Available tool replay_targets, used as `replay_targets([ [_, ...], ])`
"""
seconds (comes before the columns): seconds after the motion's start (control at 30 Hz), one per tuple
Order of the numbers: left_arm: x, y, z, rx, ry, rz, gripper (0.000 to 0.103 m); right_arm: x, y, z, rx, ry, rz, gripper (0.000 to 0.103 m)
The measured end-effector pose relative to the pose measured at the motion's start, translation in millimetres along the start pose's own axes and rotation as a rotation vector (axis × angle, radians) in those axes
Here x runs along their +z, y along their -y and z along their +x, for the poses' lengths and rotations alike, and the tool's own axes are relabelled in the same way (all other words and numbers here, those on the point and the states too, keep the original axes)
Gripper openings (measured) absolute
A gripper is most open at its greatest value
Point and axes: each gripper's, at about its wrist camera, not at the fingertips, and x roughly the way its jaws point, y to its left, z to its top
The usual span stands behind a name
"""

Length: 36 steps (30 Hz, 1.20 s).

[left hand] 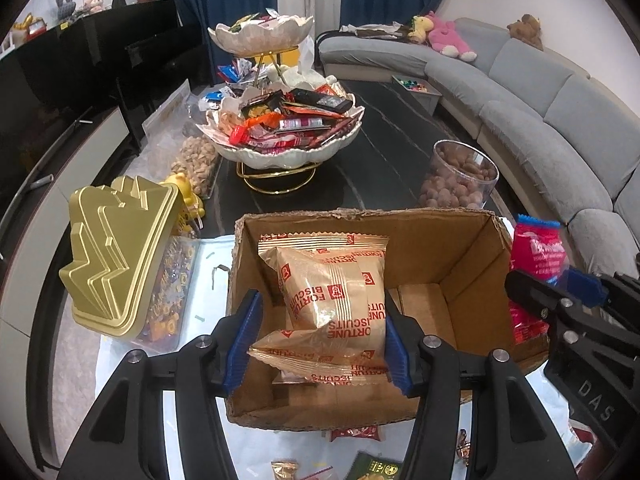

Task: Organize snacks
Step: 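Lower the orange packet into the box with the left tool while the right tool drops the red packet in, then withdraw both open tools from the box back over the scattered snacks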

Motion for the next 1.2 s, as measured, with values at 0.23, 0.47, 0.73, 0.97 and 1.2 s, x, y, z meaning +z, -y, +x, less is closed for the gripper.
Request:
replay_targets([
  [0.23, -3.0, -4.3, -3.3, 0.048, 0.016, -0.003, 0.083, 2.3, 1.2, -8.1, -0.053, 0.034, -0.01, 0.07],
  [0.47, -3.8, -8.2, -12.9, 0.065, 0.029, -0.012, 0.088, 3.4, 3.3, -17.0, -0.056, 0.047, 0.002, 0.07],
  [0.73, -1.5, -9.8, -28.1, 0.065, 0.049, -0.015, 0.088, 2.9, 1.6, -30.9, -0.058, 0.068, 0.002, 0.07],
  [0.97, -2.8, -10.4, -46.4, 0.065, 0.075, -0.013, 0.088, 2.0, 0.4, -49.0, -0.067, 0.09, 0.004, 0.07],
  [1.2, -7.6, -14.6, -65.7, 0.075, 0.095, -0.014, 0.088, -1.1, -3.6, -65.8, -0.065, 0.11, 0.005, 0.07],
])
